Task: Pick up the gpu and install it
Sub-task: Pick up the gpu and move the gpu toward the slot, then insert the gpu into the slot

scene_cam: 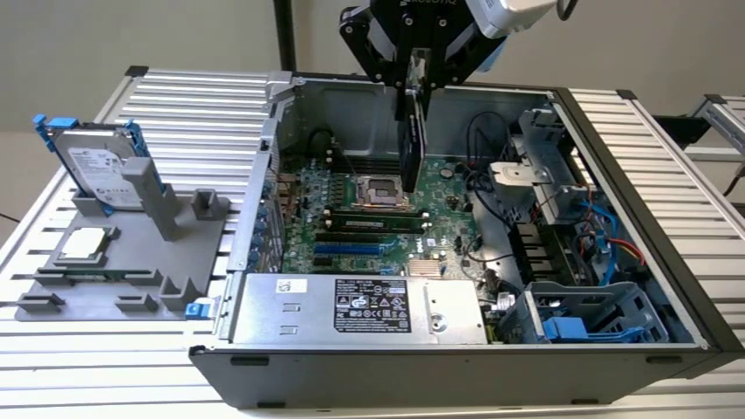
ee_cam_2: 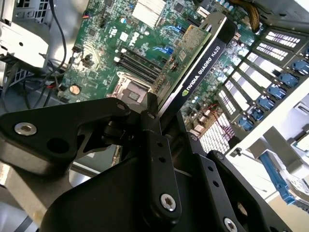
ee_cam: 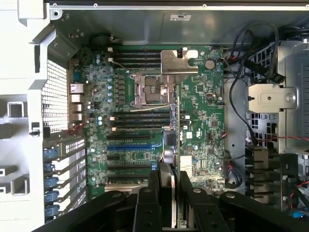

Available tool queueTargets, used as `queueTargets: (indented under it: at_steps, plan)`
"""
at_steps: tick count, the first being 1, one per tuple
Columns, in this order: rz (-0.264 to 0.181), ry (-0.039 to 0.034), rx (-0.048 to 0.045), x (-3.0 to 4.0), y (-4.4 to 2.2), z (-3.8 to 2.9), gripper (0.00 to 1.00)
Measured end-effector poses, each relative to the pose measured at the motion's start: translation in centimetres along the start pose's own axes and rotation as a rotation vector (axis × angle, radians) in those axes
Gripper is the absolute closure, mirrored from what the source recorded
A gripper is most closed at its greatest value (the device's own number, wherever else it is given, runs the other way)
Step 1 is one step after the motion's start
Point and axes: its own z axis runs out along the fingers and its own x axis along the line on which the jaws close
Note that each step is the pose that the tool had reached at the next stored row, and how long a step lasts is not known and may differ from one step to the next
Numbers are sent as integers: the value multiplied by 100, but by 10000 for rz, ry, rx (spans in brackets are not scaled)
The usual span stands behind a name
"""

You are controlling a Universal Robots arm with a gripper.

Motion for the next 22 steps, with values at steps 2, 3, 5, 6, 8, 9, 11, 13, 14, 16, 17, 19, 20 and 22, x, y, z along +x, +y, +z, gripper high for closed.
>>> queueTargets:
  at_steps: [2,3,5,6,8,9,11,13,14,16,17,19,20,22]
  plan:
    - [-4,2,0,0,0,0,100]
    - [-41,4,-1,0,0,0,100]
    - [-170,11,-8,1,1,0,100]
    - [-248,15,-12,1,1,0,100]
    - [-418,24,-21,1,0,0,100]
    - [-508,29,-26,1,0,0,100]
    - [-705,40,-36,1,0,0,100]
    - [-925,52,-47,1,0,0,100]
    - [-1029,58,-52,1,0,0,100]
    - [-1229,69,-63,1,0,0,100]
    - [-1318,73,-68,1,0,0,100]
    - [-1492,83,-77,1,0,0,100]
    - [-1572,88,-81,1,0,0,100]
    - [-1731,96,-88,1,0,0,100]
